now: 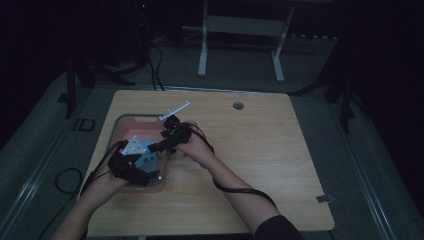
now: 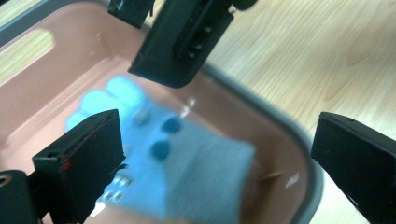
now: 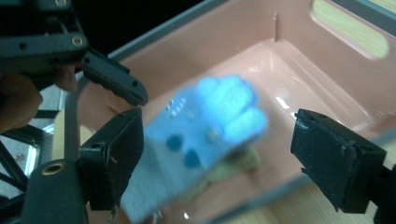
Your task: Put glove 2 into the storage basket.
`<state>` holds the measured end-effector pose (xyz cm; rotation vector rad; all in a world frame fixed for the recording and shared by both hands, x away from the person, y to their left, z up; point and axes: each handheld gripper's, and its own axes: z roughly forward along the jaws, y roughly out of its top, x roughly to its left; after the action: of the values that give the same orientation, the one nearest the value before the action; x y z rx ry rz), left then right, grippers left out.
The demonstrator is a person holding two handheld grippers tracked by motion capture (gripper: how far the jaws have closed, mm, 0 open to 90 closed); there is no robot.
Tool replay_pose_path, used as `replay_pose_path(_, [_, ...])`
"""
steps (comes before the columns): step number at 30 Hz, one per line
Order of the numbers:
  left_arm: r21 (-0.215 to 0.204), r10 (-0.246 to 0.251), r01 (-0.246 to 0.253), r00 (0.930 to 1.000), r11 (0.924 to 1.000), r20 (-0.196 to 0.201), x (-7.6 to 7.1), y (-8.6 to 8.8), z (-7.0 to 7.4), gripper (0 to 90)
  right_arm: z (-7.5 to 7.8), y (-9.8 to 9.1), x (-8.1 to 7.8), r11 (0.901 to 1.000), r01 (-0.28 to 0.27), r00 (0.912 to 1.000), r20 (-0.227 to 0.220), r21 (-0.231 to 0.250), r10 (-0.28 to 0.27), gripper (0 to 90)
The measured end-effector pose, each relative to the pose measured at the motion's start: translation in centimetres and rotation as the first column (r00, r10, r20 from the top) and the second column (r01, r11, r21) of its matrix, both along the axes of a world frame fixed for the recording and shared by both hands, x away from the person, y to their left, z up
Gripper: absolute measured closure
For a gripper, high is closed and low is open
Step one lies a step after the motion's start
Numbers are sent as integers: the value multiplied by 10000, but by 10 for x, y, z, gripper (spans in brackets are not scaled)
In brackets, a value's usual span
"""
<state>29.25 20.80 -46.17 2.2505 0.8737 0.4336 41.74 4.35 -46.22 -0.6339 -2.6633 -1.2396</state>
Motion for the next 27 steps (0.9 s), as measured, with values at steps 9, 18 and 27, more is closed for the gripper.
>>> replay_pose_path(9, [-743,-153,163,9998,9971,133,1,-20,0,28,4,-37,-9,9999,110,9991,406,-8,-110,171])
replay_pose_path(18, [-930,-778,796,9967,9925,234,-2,-55,-2,28,1,-81,-19,9995,274,9977,630,-150,-264,170])
replay_pose_path(27, [-1184,-1366,1400,9899,9830,368,-4,-87,-6,28,-4,-126,-22,9975,666,9957,656,-229,-650,170])
